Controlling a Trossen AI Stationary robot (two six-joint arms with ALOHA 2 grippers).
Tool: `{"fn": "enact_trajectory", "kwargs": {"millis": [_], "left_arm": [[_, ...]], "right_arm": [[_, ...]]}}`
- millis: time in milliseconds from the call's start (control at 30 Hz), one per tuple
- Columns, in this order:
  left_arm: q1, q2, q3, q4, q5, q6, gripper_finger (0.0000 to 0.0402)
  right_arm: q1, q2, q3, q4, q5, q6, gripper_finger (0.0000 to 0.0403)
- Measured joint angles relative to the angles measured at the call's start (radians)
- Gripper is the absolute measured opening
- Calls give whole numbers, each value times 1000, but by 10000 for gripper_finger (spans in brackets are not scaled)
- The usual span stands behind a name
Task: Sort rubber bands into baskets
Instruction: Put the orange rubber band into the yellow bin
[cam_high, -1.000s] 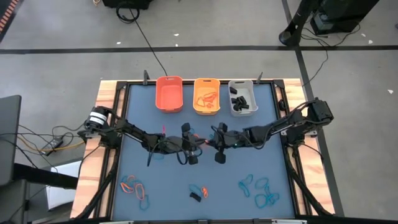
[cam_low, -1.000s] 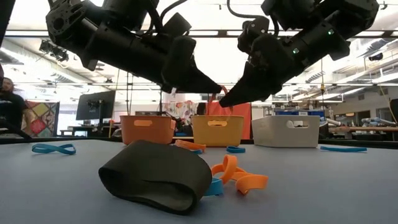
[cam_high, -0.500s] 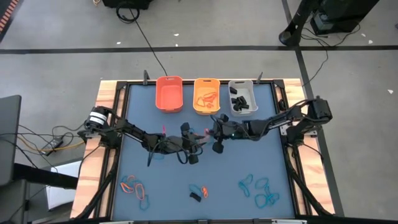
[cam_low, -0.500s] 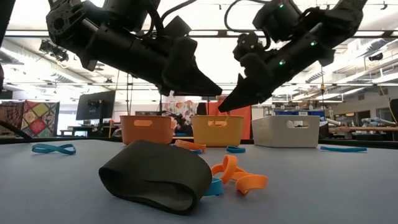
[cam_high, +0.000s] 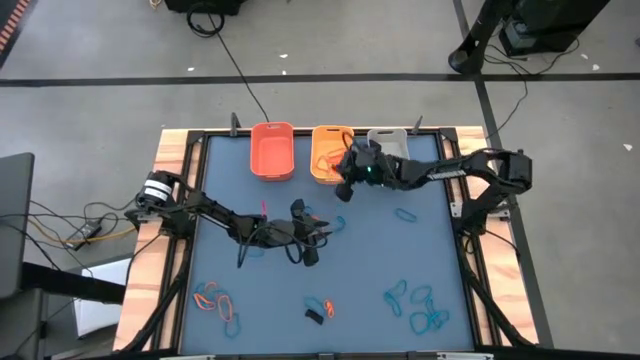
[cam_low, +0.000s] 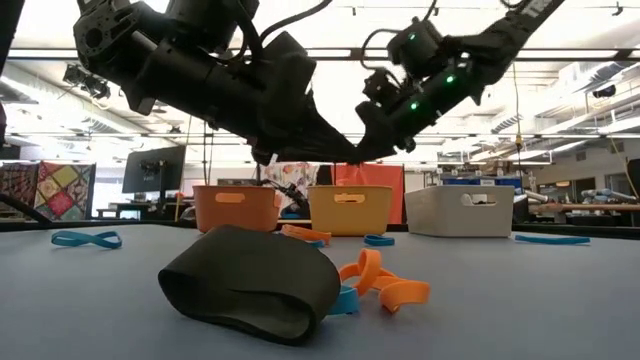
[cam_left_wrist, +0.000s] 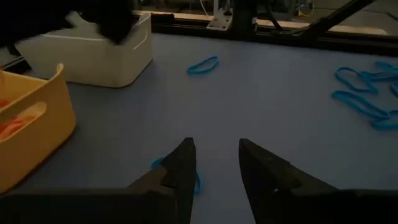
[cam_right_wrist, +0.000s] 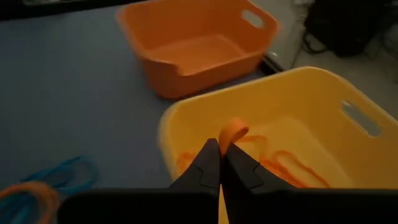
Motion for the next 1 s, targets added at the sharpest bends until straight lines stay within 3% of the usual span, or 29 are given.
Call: {"fn": "enact_trajectory", "kwargs": {"millis": [267, 733, 1000], "left_arm": [[4, 0, -1, -104, 0, -33, 127], [18, 0, -1, -219, 42, -81, 127], [18, 0, -1, -248, 110, -57, 127]], "right_arm": [[-94, 62, 23, 3, -71, -15, 28], [-114, 31, 23, -6, -59, -12, 185], [-99, -83, 23, -56, -52, -3, 225]]}}
